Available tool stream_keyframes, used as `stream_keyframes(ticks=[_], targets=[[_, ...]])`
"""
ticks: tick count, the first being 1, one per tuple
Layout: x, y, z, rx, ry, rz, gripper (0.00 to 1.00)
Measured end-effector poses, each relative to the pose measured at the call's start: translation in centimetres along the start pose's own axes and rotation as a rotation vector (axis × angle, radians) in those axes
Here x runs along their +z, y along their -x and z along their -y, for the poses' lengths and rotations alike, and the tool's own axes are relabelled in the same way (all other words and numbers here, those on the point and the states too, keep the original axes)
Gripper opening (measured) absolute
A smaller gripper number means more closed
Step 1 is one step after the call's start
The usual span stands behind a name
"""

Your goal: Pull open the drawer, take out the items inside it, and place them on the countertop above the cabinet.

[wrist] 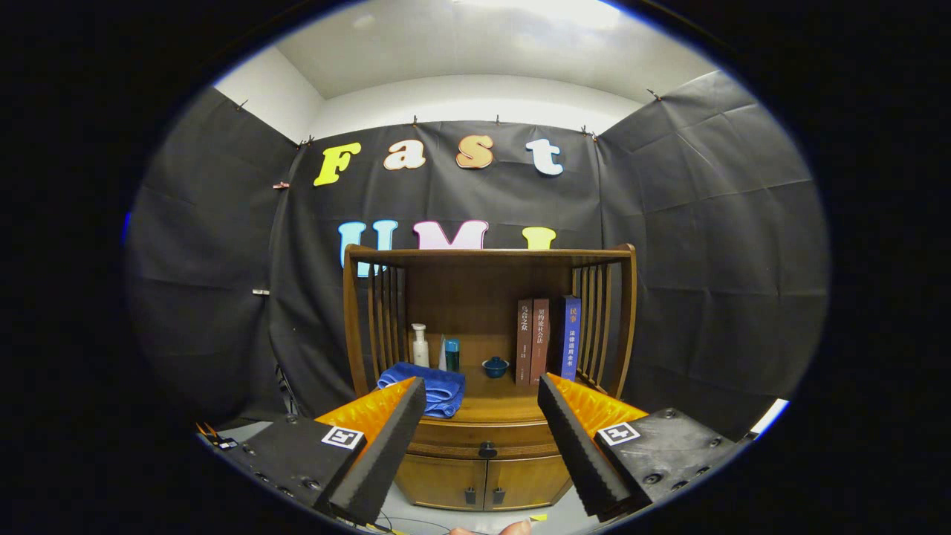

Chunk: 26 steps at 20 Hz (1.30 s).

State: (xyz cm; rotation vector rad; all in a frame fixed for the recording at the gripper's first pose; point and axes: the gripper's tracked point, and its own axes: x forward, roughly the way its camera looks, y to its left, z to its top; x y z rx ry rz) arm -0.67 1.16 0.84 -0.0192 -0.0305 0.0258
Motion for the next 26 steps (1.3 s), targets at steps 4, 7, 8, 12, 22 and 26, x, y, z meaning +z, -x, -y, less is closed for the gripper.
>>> stream_keyframes(ticks=[4, 7, 8, 12, 22, 26], targets=[[0.0, -0.3, 0.3, -0.003, 0.001, 0.01, 0.98], [-0.8, -1.1, 0.2, -0.003, -0.004, 0.018, 0.98], [-1.3, -1.6, 0.0, 0.003, -0.005, 0.021, 0.98], [-4.0, -4.4, -0.5, 0.0, -0.019, 0.03, 0.98], [-17.7, -13.2, 0.4, -0.024, -0.012, -0.061, 0.99], [-24.6, -16.0, 2.0, -0.047, -0.021, -0.148, 0.99]])
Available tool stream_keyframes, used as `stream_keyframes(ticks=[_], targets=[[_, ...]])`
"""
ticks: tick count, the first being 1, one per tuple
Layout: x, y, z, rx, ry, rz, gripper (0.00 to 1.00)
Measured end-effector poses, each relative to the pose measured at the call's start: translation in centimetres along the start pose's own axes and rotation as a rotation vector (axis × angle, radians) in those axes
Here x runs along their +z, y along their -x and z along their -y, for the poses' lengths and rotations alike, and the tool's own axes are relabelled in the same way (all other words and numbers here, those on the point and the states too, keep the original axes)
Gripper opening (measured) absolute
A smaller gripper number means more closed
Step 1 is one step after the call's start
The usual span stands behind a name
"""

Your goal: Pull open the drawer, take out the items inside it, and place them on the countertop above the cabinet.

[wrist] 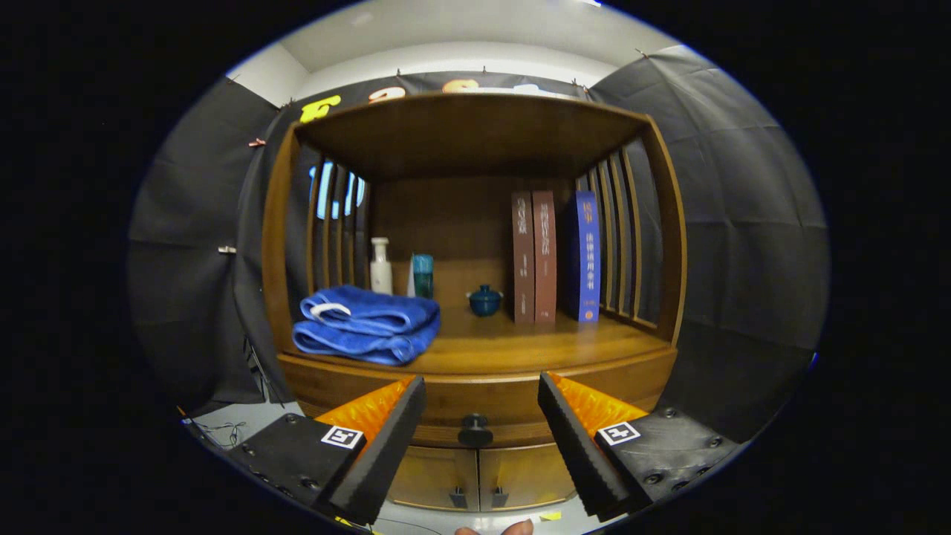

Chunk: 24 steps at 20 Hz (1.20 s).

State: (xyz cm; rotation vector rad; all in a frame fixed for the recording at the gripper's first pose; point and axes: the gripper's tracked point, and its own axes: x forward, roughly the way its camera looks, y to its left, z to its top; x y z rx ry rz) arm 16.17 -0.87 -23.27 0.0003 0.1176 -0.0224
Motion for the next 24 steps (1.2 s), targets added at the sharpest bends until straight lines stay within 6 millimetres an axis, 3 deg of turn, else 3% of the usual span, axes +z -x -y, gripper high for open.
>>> stream_keyframes(ticks=[3, 8, 10, 12, 15, 17, 18, 19, 24], targets=[[-4.0, -2.5, 0.7, -0.007, -0.023, -0.063, 0.99], [-8.4, -5.9, 0.1, 0.032, -0.029, -0.13, 0.98], [-9.3, -6.4, -0.6, 0.045, -0.022, -0.157, 0.78], [-9.8, -6.7, -0.8, 0.045, -0.004, -0.165, 0.57], [-9.7, -6.5, -0.6, 0.044, 0.016, -0.143, 0.47], [-9.8, -6.5, -0.4, 0.043, 0.015, -0.139, 0.33], [-10.3, -6.1, -0.3, 0.039, 0.01, -0.143, 0.33], [-9.8, -6.4, -0.3, 0.033, 0.001, -0.149, 0.25], [-9.9, -3.4, -0.2, 0.027, -0.01, -0.166, 0.25]])
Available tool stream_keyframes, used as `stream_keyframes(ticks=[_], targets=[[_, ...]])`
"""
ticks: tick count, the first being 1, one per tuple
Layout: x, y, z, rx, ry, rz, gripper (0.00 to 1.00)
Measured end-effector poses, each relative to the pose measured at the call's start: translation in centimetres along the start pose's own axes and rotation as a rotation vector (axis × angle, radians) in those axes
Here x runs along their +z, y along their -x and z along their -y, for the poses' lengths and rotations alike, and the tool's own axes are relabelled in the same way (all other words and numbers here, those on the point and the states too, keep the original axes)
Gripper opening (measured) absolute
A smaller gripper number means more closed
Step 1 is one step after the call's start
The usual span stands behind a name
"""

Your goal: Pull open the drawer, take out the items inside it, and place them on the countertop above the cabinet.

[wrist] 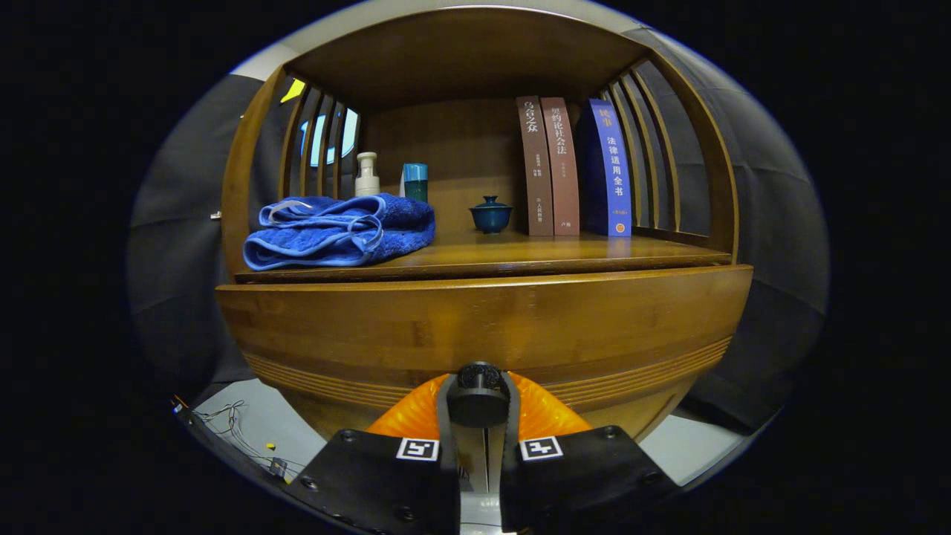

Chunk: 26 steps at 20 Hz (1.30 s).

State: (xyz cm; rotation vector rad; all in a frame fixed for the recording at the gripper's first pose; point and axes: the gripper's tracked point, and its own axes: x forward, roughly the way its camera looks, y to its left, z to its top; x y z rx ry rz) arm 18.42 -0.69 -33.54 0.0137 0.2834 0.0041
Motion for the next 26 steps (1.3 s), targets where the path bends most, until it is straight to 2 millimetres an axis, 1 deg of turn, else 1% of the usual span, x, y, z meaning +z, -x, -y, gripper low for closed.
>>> stream_keyframes(ticks=[6, 9, 16, 18, 20, 22, 23, 25, 26], targets=[[-1.0, 4.8, 0.1, 0.001, -0.036, -0.012, 0.25], [-1.5, 7.2, 0.1, -0.002, -0.025, -0.023, 0.25], [-2.5, 12.0, 0.4, 0.014, -0.03, -0.038, 0.25], [-2.9, 12.8, 0.5, 0.013, -0.034, -0.037, 0.25], [-3.8, 13.2, 0.5, 0.013, -0.018, -0.046, 0.25], [-3.7, 12.9, 0.7, 0.011, -0.011, -0.053, 0.25], [-3.6, 13.1, 0.6, 0.012, -0.013, -0.051, 0.25], [-3.7, 13.1, 0.6, 0.017, -0.02, -0.05, 0.29], [-3.7, 13.1, 0.6, 0.019, -0.024, -0.051, 0.35]])
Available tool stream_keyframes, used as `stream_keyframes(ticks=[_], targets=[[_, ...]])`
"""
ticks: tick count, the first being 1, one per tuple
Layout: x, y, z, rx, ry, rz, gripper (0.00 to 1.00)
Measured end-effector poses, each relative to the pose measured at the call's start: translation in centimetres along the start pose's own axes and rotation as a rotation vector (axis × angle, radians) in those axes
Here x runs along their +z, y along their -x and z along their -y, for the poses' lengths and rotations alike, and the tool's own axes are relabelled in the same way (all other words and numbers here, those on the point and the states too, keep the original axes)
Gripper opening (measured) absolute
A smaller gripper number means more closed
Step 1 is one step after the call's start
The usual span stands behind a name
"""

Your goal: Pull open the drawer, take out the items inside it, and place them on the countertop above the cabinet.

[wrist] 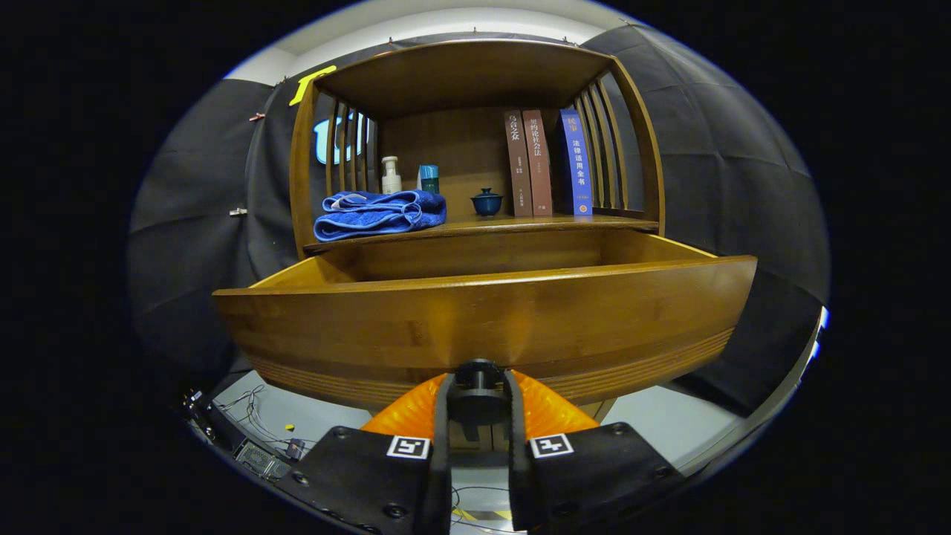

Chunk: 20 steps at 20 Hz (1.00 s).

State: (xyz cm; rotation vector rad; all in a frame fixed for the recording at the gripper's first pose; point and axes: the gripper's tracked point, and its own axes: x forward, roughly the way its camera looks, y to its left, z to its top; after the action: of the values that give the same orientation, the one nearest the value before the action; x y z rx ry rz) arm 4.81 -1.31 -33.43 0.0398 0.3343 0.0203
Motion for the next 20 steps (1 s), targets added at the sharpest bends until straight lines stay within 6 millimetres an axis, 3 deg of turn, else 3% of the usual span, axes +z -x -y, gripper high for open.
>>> stream_keyframes(ticks=[1, 6, 10, 13, 17, 20], targets=[[0.1, 0.1, 0.0, 0.006, -0.008, -0.003, 0.38], [2.9, 1.6, 0.2, -0.013, 0.011, 0.05, 1.0], [7.0, 3.6, -0.6, 0.029, 0.054, 0.08, 0.99], [9.8, 3.2, -1.0, 0.073, 0.103, 0.027, 0.99], [11.7, 0.2, -0.3, 0.086, 0.103, -0.12, 0.99], [12.4, -3.5, 0.7, 0.038, 0.095, -0.202, 0.99]])
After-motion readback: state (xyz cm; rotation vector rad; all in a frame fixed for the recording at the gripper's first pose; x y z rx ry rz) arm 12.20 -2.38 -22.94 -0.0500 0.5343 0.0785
